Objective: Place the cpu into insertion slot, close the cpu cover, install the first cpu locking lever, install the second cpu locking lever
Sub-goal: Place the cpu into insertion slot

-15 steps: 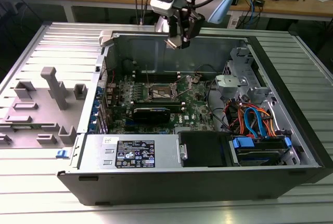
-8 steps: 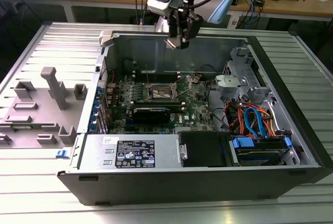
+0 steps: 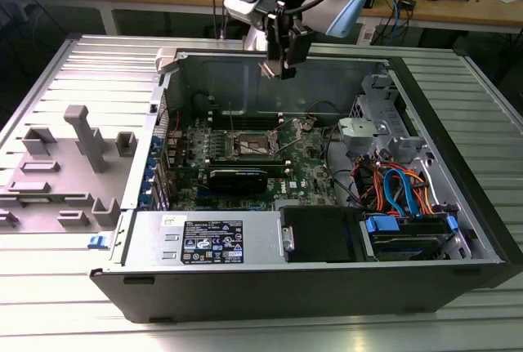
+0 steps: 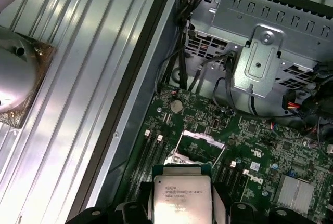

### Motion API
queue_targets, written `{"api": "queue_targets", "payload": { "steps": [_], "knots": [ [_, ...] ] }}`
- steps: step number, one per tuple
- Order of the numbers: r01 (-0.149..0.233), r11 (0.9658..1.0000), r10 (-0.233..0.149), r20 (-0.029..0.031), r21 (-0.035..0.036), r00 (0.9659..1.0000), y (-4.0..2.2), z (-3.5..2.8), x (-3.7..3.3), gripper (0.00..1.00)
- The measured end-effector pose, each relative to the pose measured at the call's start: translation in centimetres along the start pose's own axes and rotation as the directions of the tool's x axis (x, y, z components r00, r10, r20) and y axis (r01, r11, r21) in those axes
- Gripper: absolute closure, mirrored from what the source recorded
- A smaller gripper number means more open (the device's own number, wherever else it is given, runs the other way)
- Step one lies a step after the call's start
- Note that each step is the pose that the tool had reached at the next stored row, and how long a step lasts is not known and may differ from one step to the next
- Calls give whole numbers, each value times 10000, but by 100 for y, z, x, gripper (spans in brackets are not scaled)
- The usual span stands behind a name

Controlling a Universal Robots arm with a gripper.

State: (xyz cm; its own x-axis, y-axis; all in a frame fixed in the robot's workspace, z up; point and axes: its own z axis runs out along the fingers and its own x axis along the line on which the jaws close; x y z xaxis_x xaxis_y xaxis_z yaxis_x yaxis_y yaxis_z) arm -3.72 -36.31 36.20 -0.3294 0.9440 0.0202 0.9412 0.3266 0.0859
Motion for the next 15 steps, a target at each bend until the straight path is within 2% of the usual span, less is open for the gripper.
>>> {"api": "queue_targets", "payload": {
  "steps": [1, 3, 7, 9, 11, 12, 15],
  "knots": [
    [-186, 9998, 186, 8, 21, 9998, -1, 6, 0, 46],
    [-313, 9995, 313, -1, 78, 9995, -7, 16, 2, 46],
    [-347, 9993, 347, -22, 139, 9994, -47, 25, 15, 46],
    [-658, 9977, 658, -3, 156, 9978, -48, 37, 15, 46],
    [-1266, 9918, 1265, 45, 151, 9920, -50, 54, 14, 46],
    [-1369, 9905, 1368, 53, 161, 9906, -51, 54, 14, 46],
    [-1369, 9905, 1368, 51, 160, 9906, -50, 55, 14, 46]
  ]
}}
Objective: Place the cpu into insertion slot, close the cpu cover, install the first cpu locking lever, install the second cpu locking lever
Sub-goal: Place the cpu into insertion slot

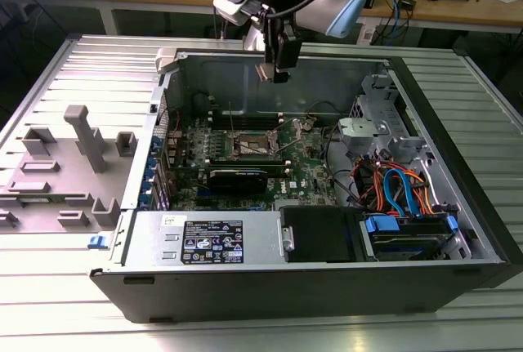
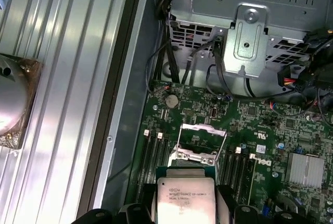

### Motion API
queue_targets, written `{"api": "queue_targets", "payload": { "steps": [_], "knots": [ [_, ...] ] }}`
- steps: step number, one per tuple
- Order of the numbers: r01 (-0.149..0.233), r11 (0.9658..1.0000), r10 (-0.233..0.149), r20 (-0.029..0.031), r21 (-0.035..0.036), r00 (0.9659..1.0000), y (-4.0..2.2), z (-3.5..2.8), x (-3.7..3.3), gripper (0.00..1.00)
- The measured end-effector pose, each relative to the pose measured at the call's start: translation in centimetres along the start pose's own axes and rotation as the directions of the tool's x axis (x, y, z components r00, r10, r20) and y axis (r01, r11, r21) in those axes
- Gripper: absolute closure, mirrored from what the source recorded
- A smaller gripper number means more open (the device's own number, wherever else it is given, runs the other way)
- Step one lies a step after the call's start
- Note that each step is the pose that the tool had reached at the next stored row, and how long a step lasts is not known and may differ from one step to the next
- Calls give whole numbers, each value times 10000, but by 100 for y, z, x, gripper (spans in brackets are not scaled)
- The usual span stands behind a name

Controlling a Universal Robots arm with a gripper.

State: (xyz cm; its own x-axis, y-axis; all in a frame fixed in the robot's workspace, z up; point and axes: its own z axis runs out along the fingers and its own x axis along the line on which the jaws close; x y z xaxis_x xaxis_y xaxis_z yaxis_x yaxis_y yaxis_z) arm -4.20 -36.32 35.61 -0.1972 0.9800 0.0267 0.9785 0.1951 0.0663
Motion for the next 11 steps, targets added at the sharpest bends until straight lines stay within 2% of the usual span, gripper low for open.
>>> {"api": "queue_targets", "payload": {
  "steps": [11],
  "knots": [
    [-6, 10000, 6, -3, -1, 10000, 0, 0, 0, 46]
  ]
}}
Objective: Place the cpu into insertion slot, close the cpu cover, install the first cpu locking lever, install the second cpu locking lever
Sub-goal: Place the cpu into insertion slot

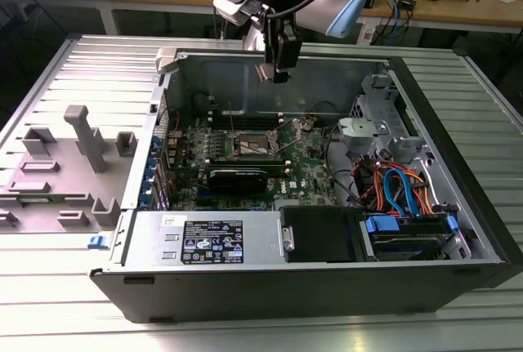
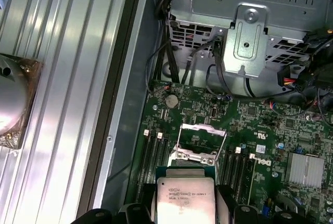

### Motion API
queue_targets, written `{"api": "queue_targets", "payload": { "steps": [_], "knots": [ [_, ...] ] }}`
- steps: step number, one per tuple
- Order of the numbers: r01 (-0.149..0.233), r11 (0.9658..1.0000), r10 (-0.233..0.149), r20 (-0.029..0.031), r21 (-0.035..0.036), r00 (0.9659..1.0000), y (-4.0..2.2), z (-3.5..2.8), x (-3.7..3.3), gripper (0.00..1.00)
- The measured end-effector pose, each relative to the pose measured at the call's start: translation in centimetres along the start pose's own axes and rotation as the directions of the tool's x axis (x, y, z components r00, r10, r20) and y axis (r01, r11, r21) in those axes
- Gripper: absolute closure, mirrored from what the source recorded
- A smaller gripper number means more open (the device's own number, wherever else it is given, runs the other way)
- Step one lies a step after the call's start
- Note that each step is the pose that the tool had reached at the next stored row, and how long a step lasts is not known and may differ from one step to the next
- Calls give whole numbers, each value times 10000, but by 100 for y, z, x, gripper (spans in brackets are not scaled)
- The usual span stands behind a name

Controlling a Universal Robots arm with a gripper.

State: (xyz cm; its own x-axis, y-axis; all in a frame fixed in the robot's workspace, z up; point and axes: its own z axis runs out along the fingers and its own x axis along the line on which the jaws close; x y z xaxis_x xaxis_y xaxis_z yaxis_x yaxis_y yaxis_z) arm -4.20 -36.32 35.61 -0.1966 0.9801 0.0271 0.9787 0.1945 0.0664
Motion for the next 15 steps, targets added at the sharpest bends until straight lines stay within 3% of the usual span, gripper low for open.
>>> {"api": "queue_targets", "payload": {
  "steps": [7, 15],
  "knots": [
    [-631, 9980, 631, 40, -19, 9980, -2, 2, 0, 46],
    [-1474, 9891, 1475, 96, -47, 9890, -6, 10, 1, 46]
  ]
}}
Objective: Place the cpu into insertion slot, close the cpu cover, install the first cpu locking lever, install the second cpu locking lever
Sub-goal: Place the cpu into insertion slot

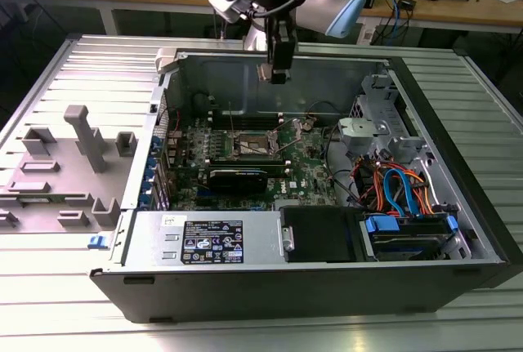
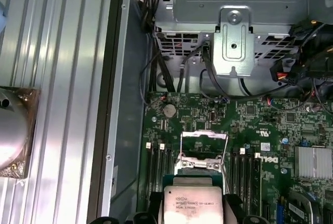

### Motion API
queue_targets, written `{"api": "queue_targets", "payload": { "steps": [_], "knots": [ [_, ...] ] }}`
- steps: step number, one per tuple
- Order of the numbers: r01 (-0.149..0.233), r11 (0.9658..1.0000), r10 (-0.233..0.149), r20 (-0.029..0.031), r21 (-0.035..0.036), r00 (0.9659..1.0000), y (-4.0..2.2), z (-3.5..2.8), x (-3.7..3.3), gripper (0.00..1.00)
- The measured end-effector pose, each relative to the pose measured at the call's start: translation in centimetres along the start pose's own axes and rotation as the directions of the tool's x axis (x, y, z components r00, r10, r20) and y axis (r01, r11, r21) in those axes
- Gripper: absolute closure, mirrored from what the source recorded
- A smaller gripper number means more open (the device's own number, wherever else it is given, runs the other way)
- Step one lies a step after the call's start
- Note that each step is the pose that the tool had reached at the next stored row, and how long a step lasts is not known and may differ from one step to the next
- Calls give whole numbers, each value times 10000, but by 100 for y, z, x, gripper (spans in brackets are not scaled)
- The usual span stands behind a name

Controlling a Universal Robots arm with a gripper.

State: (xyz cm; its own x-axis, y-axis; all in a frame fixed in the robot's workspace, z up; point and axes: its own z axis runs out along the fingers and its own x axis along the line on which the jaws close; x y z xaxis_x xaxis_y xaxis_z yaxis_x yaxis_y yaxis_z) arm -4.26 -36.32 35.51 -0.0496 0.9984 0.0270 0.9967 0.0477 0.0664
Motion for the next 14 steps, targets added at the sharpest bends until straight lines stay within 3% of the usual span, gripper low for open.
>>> {"api": "queue_targets", "payload": {
  "steps": [2, 11, 14],
  "knots": [
    [-161, 9999, 161, 10, -5, 9999, -1, 7, 0, 46],
    [-172, 9999, 172, 10, -6, 9999, -10, 101, -3, 46],
    [-173, 9999, 173, 9, -5, 9999, -10, 106, -3, 46]
  ]
}}
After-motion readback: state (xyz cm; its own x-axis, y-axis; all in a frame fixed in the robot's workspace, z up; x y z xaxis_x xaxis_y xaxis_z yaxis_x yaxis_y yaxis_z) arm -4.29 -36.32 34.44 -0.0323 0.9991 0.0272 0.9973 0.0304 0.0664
